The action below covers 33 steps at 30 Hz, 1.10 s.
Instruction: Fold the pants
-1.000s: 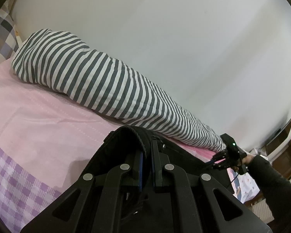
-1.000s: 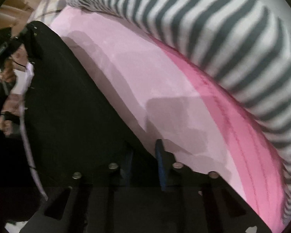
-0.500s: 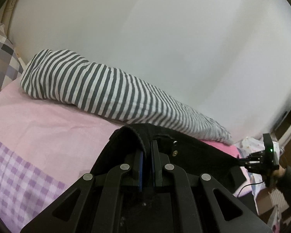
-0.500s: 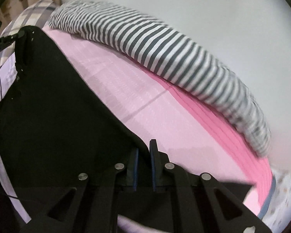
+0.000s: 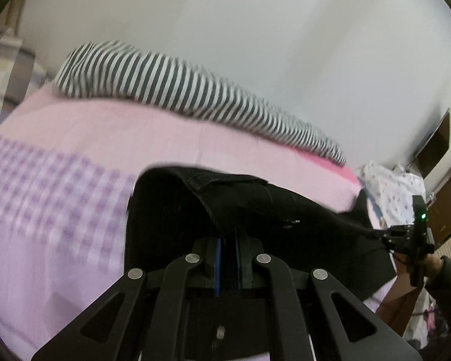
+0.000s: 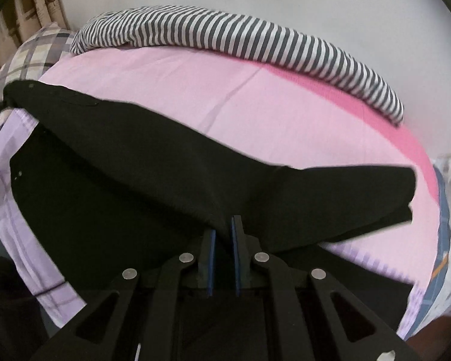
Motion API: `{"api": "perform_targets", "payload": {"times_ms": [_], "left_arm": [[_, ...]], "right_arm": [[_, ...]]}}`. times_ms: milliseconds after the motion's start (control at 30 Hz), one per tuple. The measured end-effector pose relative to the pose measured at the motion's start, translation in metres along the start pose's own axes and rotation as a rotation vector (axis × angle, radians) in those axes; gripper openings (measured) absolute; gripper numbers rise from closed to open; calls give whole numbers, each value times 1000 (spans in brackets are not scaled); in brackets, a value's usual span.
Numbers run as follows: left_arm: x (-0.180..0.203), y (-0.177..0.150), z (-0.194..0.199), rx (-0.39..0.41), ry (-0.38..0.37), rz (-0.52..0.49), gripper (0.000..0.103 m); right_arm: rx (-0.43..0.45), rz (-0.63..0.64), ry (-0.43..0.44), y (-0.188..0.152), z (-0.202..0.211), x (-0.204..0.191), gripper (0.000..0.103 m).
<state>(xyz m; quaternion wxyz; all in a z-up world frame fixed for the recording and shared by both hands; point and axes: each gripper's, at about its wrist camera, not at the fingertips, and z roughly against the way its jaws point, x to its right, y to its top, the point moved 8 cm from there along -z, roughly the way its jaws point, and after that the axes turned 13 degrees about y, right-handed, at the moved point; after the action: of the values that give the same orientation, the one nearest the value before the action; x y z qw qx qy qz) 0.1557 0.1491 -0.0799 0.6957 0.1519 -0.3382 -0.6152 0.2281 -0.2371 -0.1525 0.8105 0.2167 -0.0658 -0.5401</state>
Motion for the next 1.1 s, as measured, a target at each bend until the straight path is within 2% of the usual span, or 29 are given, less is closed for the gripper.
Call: {"api": "perform_targets", "payload": {"times_ms": [267, 433, 533, 600, 667, 733, 767, 800, 867, 967, 1100], "left_arm": [[-6, -62, -1, -109, 69, -41, 9], [-8, -89, -24, -228, 184, -117, 12], [-9, -95, -27, -254, 215, -117, 13], [-10, -95, -25, -270, 217, -96, 15], [-13, -95, -22, -292, 223, -66, 18], [-15, -95, -15, -311, 215, -21, 20], [-17, -95, -12, -319, 216, -3, 26], [-19, -95, -8, -327, 225, 17, 34], [-26, -95, 2, -331, 228, 63, 39], [-29, -96, 17, -329, 184, 143, 39], [-22, -97, 25, -324, 82, 268, 40]], "right_arm": [[-25, -54, 26, -42, -14, -10, 7], [-45, -78, 18, -55, -28, -10, 8], [-22, -101, 15, -55, -29, -10, 13], [-10, -115, 18, -56, -27, -10, 28], [7, -128, 20, -57, -22, -10, 38], [30, -144, 40, -59, -14, -13, 43], [48, -151, 51, -59, -8, -14, 47], [68, -164, 63, -59, -3, -15, 49], [97, -186, 84, -60, 7, -17, 49], [139, -228, 113, -61, 19, -19, 49], [186, -319, 178, -63, 24, -19, 49]]}}
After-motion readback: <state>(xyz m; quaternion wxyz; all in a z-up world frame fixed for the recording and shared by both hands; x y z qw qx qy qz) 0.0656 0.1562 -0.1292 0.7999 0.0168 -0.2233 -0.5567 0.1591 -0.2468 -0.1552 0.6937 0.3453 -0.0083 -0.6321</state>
